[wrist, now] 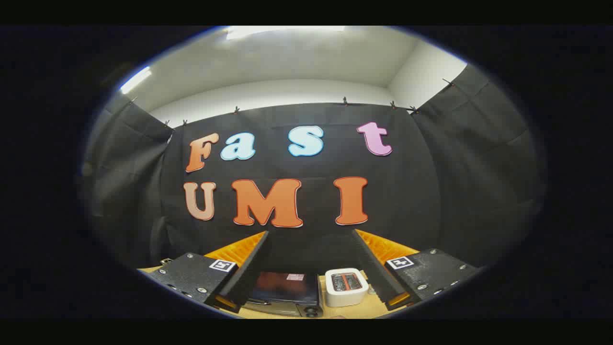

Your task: Open the toaster oven, put the food inside, and close the toaster oven door.

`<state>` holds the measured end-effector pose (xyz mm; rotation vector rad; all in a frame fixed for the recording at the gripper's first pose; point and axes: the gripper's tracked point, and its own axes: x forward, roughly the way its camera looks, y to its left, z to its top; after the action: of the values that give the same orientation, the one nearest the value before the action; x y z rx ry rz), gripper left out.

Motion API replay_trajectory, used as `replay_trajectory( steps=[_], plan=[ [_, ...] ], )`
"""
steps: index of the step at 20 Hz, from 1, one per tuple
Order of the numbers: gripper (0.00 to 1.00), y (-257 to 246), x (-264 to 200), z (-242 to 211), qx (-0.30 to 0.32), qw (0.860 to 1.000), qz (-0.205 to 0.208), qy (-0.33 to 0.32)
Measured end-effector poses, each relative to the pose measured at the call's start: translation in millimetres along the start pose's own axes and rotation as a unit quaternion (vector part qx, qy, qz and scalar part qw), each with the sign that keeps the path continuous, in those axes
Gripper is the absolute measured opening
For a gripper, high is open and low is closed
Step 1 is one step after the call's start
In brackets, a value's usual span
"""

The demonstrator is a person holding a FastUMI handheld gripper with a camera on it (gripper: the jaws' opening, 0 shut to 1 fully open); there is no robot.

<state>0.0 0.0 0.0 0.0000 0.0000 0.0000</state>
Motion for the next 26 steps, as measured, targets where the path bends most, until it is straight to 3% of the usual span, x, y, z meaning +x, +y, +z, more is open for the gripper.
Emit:
replay_trajectory(
  steps=[14, 26],
  plan=[
    [0.98, 15.9, 10.5, 13.0, -0.015, 1.0, 0.014, -0.009],
    [0.99, 58.8, 21.6, -57.1, 0.02, 0.997, 0.037, 0.069]
  ],
)
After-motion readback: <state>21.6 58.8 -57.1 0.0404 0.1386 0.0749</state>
